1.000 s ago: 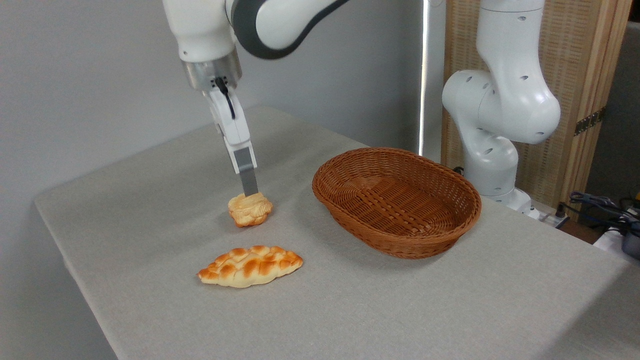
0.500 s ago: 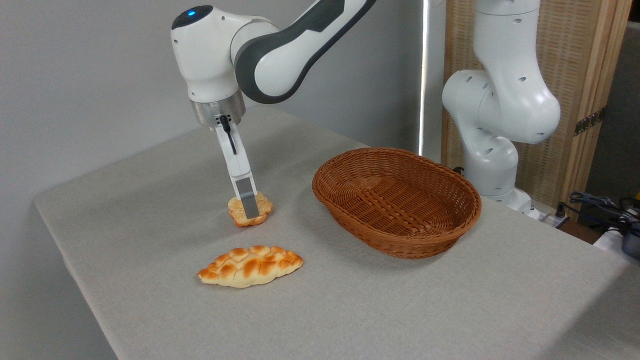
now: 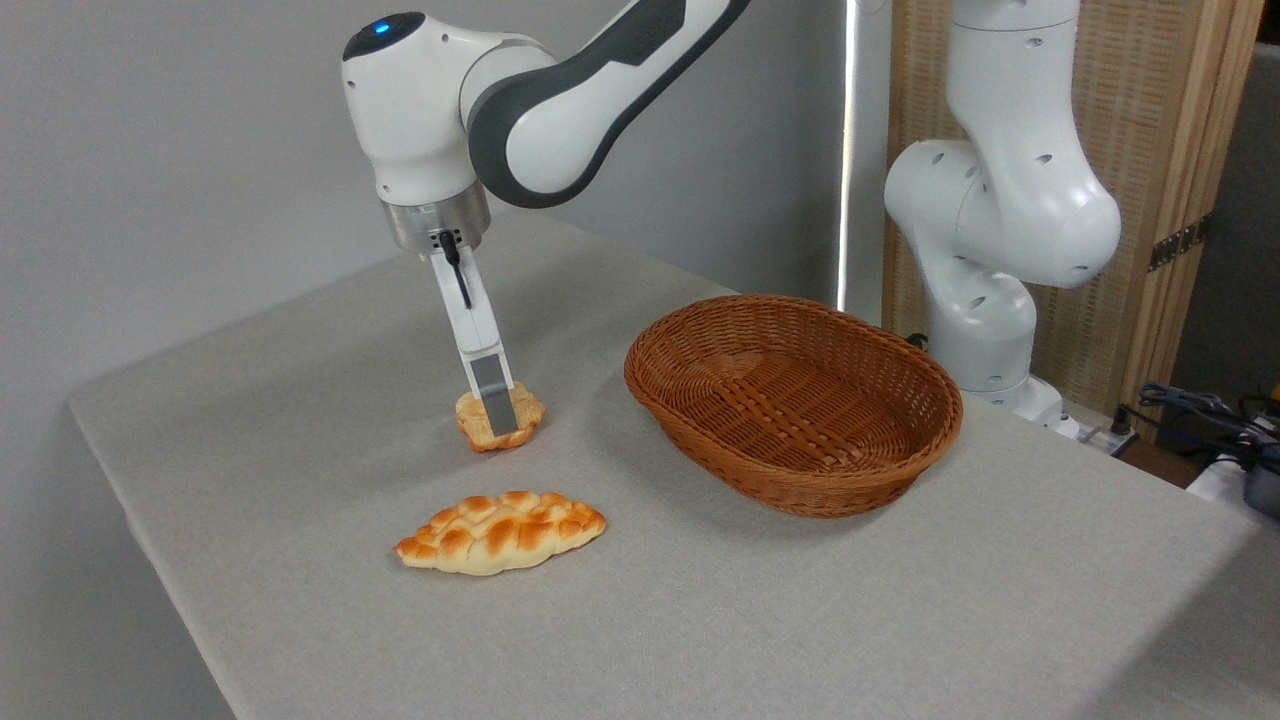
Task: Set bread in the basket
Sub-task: 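Close the gripper fingers around the small round bun, then lift the bun and carry it over the wicker basket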
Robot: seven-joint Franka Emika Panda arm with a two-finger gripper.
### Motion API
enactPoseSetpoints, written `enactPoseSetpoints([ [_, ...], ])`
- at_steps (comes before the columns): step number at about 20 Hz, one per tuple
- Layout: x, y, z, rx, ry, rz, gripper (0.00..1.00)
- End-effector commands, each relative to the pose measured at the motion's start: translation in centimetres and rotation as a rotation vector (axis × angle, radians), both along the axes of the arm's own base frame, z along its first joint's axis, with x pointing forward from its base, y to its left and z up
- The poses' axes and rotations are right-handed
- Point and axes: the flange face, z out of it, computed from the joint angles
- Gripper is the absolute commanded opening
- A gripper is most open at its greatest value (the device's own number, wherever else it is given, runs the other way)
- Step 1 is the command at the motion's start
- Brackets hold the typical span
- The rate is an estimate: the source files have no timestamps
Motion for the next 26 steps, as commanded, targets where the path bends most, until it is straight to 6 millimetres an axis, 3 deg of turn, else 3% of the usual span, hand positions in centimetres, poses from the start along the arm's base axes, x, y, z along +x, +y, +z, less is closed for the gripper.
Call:
enactPoseSetpoints([
  [1,0.3,0.1,-0.4,0.033,-0.02,-0.03,0.85],
  [4,0.4,0.2,-0.9,0.056,-0.021,-0.043,0.57],
  [8,0.5,0.3,-0.9,0.056,-0.022,-0.04,0.35],
  [16,1.1,1.2,0.6,0.054,-0.034,-0.01,0.3],
  [21,-0.1,2.9,7.0,0.084,0.025,0.008,0.31],
  [23,-2.0,3.9,9.8,0.105,0.041,-0.007,0.32],
  [26,-5.8,5.3,12.3,0.149,0.127,-0.098,0.35],
])
